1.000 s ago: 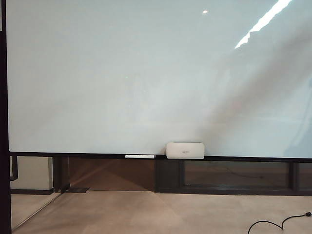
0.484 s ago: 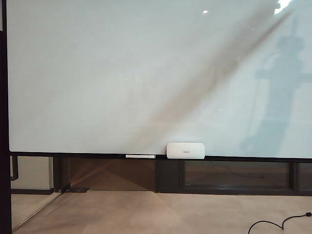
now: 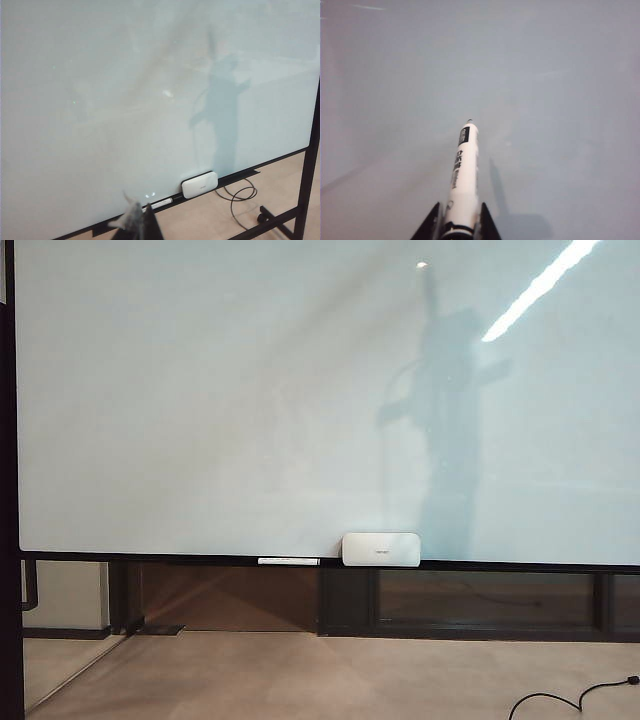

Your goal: Reach to the right to find the marker pen, pick it up, and write the number 13 on the whiteboard.

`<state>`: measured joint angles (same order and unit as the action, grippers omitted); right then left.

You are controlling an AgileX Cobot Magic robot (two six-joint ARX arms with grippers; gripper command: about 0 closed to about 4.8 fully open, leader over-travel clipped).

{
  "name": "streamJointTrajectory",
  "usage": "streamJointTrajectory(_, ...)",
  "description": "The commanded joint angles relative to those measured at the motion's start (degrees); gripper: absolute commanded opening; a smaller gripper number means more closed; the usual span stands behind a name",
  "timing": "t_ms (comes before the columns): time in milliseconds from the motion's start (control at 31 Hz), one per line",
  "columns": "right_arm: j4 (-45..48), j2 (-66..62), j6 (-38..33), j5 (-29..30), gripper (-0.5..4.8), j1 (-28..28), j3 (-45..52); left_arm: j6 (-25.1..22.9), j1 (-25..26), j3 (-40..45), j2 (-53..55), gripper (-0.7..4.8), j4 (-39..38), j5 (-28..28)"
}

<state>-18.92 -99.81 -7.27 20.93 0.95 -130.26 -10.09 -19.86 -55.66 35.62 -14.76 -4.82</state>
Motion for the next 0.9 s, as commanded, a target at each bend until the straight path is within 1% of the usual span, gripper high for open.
streamJointTrajectory(32,-0.66,-0.13,-0.2,0.37,-0.05,4.94,0.0,-1.18,-0.02,-1.9,0.15,-0.05,-0.92,0.33)
streamJointTrajectory(161,-1.05,-2.56,0.28,0.24,-0.05,9.73,0.0,0.04,-0.02,-2.69,0.5,-0.06,2.1,0.11)
streamJointTrajectory(290,-0.63,-6.51,0.92,0.22,-0.05,13.86,0.0,0.17,-0.02,-2.69,0.96,-0.05,5.81,-0.37)
streamJointTrajectory(387,0.24,-9.38,1.88,-1.03,-0.05,16.24,0.0,-0.02,-0.02,-2.69,1.64,-0.05,6.1,-0.37)
streamJointTrajectory(452,2.32,-11.21,2.67,-2.89,-0.05,17.81,0.0,-0.02,-0.02,-2.67,2.08,-0.05,5.79,-0.48)
streamJointTrajectory(613,10.88,-14.82,2.62,-3.87,-0.05,20.26,0.0,-2.78,-0.02,-2.67,3.13,-0.05,6.51,-0.7)
streamJointTrajectory(645,12.81,-15.23,2.43,-4.39,-0.05,20.87,0.0,-3.21,-0.02,-2.67,3.26,-0.05,6.69,-1.46)
streamJointTrajectory(710,16.39,-15.87,2.36,-4.76,-0.05,21.59,0.02,-3.3,-0.02,-2.67,3.41,-0.05,6.78,-1.86)
streamJointTrajectory(839,21.0,-16.04,2.43,-10.75,-0.05,23.02,0.02,-3.54,-0.02,-2.67,3.72,-0.05,6.69,-1.84)
streamJointTrajectory(904,22.53,-16.04,2.45,-13.38,-0.05,23.21,0.02,-4.46,-0.02,-2.67,3.74,-0.05,6.75,-1.86)
